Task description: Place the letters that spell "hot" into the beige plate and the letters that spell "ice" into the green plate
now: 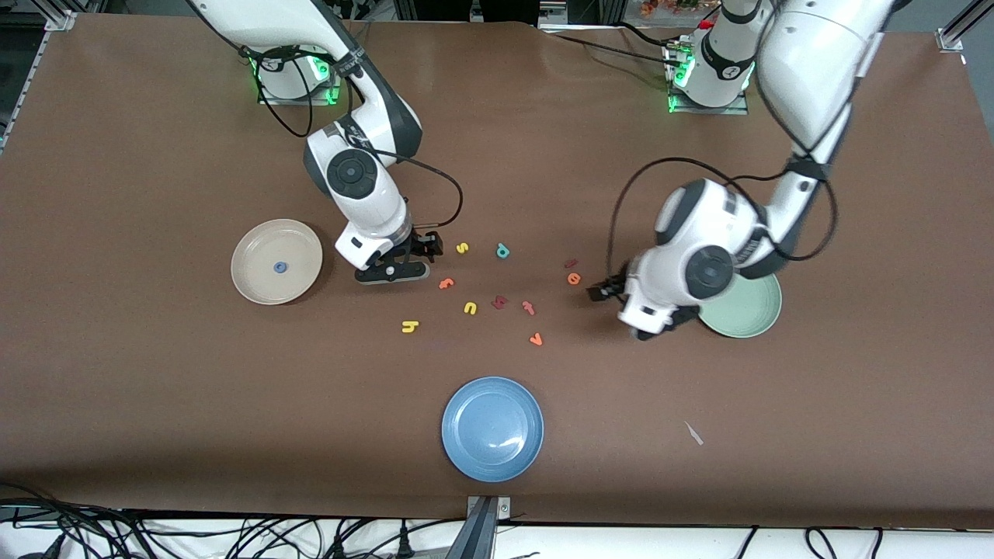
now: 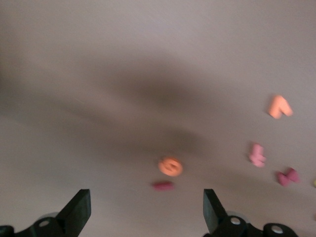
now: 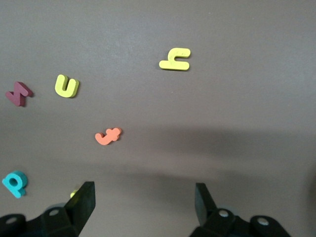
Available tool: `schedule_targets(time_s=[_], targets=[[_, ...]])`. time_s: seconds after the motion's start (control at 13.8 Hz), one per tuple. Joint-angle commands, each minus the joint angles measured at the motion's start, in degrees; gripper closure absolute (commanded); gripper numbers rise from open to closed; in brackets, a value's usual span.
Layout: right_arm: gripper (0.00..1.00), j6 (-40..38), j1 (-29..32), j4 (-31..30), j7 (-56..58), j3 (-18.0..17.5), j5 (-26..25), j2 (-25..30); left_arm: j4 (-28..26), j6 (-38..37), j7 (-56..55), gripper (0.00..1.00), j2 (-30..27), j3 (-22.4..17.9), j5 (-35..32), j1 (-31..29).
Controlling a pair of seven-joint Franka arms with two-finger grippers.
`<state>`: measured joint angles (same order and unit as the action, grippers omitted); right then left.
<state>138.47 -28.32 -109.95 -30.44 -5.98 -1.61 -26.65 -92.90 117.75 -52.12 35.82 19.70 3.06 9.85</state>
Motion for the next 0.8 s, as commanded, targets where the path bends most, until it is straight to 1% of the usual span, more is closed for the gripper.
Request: schedule_targets(time_s=[0.0, 0.14, 0.22, 0.29, 0.43, 0.51, 0.58, 0.72], targets=[[0.1, 1.79, -0.95, 1.58, -3.4, 0.09, -2.07, -2.53, -0.62, 6.68, -5.43, 0.01, 3.01, -0.72, -1.99, 3.67], [0.1, 3.37, -1.04, 1.58, -3.49, 0.09, -1.99, -3.23, -0.7, 9.32, -7.63, 0.07, 5.21, -0.72, -6.03, 5.26], [0.11, 4.34, -1.21, 2.1, -3.49, 0.09, -1.99, -3.76, -1.75, 9.51, -7.9, 0.15, 5.48, -0.72, -7.44, 5.27], [0.12, 4.78, -2.0, 4.19, -3.49, 0.09, -1.81, -5.68, -2.54, 10.03, -7.82, 0.22, 5.4, -0.63, -8.33, 5.09], [0.12, 5.05, -4.19, 7.71, -6.98, 0.18, -2.25, -8.85, -3.77, 11.61, -7.2, 0.22, 5.48, -0.72, -9.12, 5.0], [0.12, 4.96, -4.81, 9.82, -7.7, 0.35, -2.86, -9.99, -4.56, 12.84, -7.29, 0.28, 5.48, -0.72, -9.65, 4.91], [0.12, 4.96, -4.99, 11.49, -7.71, 0.44, -3.74, -11.14, -5.01, 13.29, -7.29, 0.31, 5.48, -0.72, -9.65, 4.91], [0.12, 5.4, -4.9, 11.77, -7.88, 0.53, -7.24, -12.63, -5.1, 13.29, -7.81, 0.32, 5.48, -0.63, -9.65, 5.09]])
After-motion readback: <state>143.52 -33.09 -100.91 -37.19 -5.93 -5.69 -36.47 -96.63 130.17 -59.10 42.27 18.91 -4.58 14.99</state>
